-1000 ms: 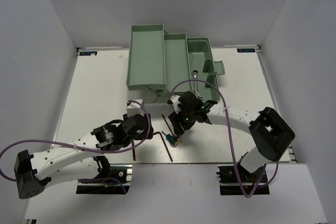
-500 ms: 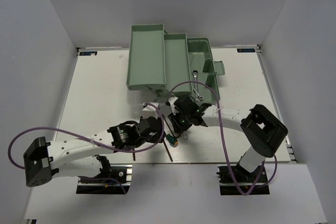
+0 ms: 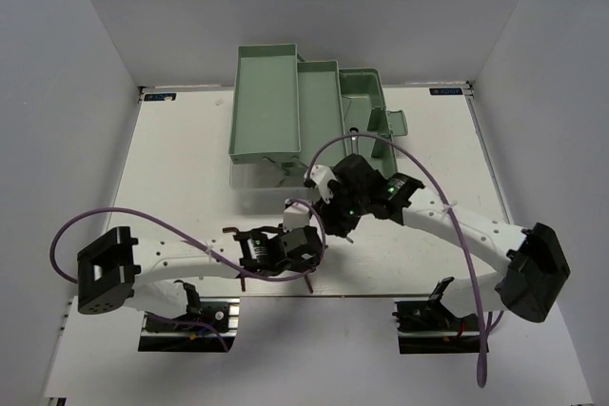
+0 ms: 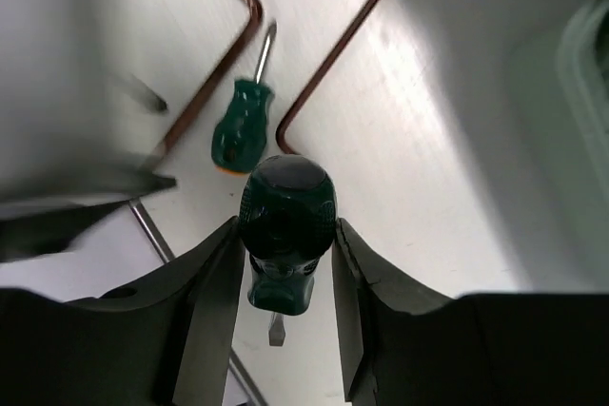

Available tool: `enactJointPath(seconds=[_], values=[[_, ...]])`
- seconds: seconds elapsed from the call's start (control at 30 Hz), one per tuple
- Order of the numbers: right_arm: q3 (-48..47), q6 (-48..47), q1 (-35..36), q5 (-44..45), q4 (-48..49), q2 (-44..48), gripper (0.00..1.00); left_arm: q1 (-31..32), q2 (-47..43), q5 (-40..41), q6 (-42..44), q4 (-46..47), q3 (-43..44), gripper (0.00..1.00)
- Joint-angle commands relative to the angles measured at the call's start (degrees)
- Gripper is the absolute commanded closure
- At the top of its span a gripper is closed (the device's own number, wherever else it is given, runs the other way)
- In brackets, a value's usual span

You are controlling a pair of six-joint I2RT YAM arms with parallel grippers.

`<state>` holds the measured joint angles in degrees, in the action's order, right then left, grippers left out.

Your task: Sort the tools into containers

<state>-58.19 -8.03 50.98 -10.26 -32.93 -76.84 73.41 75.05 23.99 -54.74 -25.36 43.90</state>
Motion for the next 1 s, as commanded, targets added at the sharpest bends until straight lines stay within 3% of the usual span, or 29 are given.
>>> enactJointPath(seconds=[0.0, 0.1, 0.23, 0.37, 0.6, 0.63, 0.67, 0.7, 0.8, 0.97], values=[[-7.5, -4.5, -0.8, 5.6, -4.8, 2.9, 1.0, 1.7, 1.2, 2.6, -9.3, -5.7, 4.9, 0.47], [-11.0, -3.7, -2.1, 22.1, -1.5, 3.0, 1.0, 2.3, 1.2, 3.1, -17.6, -7.4, 4.9, 0.45], [-14.6, -4.7, -5.4, 30.2, 7.5, -0.8, 1.0, 2.9, 1.2, 5.2, -24.8, -8.9, 4.9, 0.37], [-25.9, -0.5, -8.3, 27.9, 6.7, -8.5, 1.0, 2.9, 3.3, 7.9, -30.2, -11.6, 6.1, 0.34], [-45.7, 5.7, -13.5, 17.9, 0.1, -26.3, 1.0, 2.2, 6.8, 9.7, -32.1, -6.9, 5.9, 0.31], [-47.9, 6.9, -13.5, 16.6, -1.4, -27.9, 0.96, 2.2, 7.5, 9.7, -32.1, -6.4, 5.9, 0.29], [-51.7, 7.7, -14.8, 15.3, -6.1, -32.0, 0.84, 2.2, 8.7, 10.2, -32.8, -6.4, 6.7, 0.29], [-54.8, 9.4, -15.2, 13.9, -7.3, -33.0, 0.62, 2.2, 9.4, 10.8, -32.8, -6.4, 7.5, 0.28], [-53.7, 10.8, -17.1, 10.9, -9.0, -32.2, 0.4, 1.6, 12.0, 11.5, -33.9, -6.4, 8.9, 0.28], [-42.5, 11.6, -20.2, 8.3, -2.0, -22.0, 0.34, 1.6, 17.7, 12.7, -38.1, -12.4, 15.3, 0.29]])
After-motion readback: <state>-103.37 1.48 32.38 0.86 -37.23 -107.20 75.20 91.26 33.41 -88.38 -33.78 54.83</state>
